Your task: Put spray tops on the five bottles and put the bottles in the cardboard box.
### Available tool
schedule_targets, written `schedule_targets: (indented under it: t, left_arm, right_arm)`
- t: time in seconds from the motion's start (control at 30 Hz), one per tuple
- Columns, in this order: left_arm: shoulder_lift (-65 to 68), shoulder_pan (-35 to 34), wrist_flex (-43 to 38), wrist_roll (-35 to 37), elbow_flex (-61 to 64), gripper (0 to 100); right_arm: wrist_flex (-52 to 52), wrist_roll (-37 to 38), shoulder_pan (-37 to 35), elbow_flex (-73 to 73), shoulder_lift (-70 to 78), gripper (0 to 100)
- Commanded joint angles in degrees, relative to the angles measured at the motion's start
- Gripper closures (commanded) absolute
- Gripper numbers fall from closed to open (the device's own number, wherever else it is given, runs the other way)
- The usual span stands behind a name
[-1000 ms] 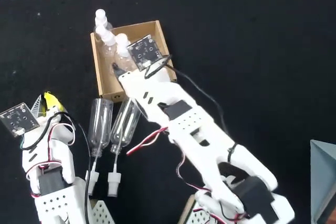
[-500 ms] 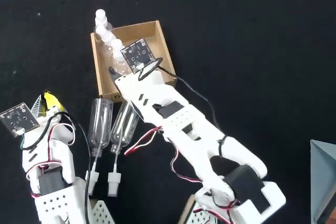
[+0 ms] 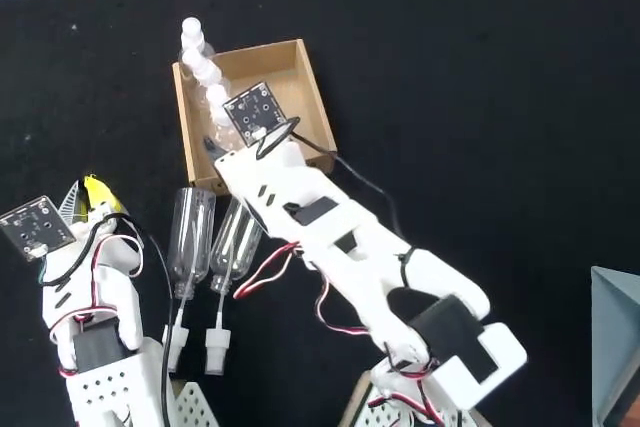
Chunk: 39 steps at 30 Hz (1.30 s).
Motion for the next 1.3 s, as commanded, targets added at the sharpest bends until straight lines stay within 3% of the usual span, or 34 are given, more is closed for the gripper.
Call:
schedule_targets:
  t: [0.0,0.8,1.07,1.27]
  left_arm:
    - [-0.4,-0.3,-1.6,-0.5,1.5,97]
    - [-0.4,-0.4,-1.1,-0.5,1.5,97]
    - [-0.4,-0.4,-0.5,-0.5,1.5,97]
    - [-0.4,-0.4,-0.5,-0.5,1.5,97]
  right_arm:
    - [-1.9,-0.4,-1.2,-5.0,-0.2,90.3]
    - [-4.2,0.1,-3.7,-4.6,5.6,90.1]
    - [-3.0,-0.1,-3.7,-3.6,5.7,75.0]
    - [-2.6,0.0,-3.7,-3.4,5.5,72.5]
